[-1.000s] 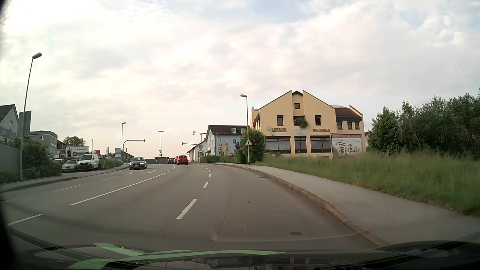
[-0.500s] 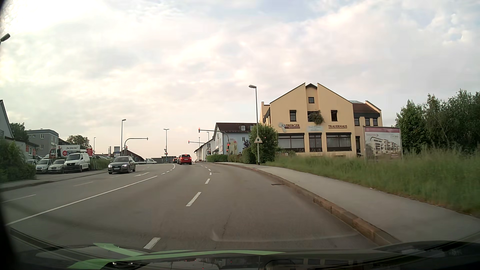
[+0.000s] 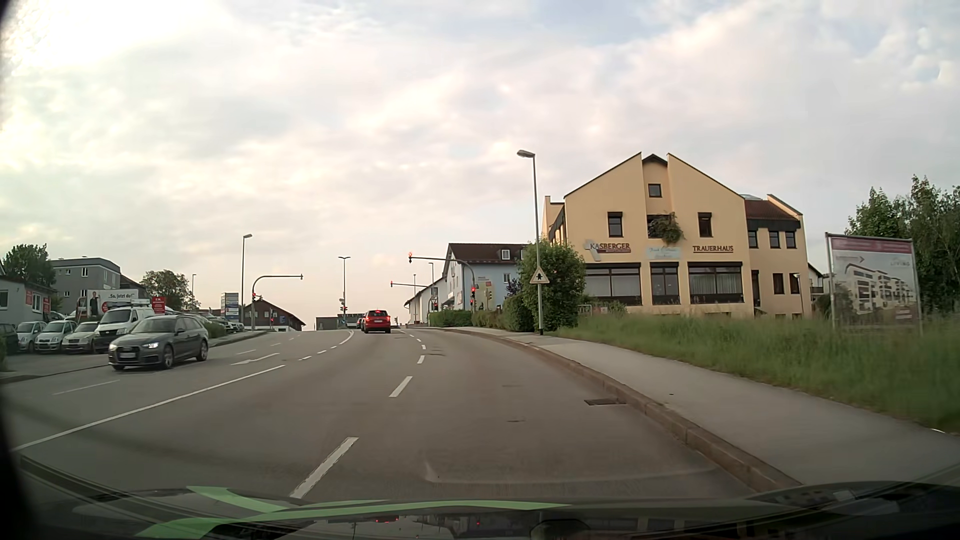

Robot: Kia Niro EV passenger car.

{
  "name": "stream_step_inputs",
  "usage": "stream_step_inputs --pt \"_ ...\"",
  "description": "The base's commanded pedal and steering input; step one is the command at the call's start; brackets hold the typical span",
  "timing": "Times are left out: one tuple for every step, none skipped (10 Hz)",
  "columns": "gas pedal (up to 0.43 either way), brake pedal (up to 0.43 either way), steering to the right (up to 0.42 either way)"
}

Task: Follow the waypoints while adhering to traffic rules and regulations

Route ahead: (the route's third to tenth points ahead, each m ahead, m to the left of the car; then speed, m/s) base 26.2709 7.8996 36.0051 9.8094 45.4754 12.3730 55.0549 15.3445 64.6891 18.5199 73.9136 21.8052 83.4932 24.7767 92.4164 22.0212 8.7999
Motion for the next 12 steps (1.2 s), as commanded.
stream_step_inputs --pt "0.087 0.0 -0.038" --pt "0.087 0.0 -0.038" --pt "0.067 0.0 -0.037" --pt "0.039 0.0 -0.035" --pt "0.039 0.0 -0.033" --pt "0.039 0.0 -0.033" --pt "0.039 0.0 -0.033" --pt "0.039 0.0 -0.031" --pt "0.039 0.0 -0.031" --pt "0.039 0.0 -0.03" --pt "0.028 0.0 -0.029" --pt "0.028 0.0 -0.027"
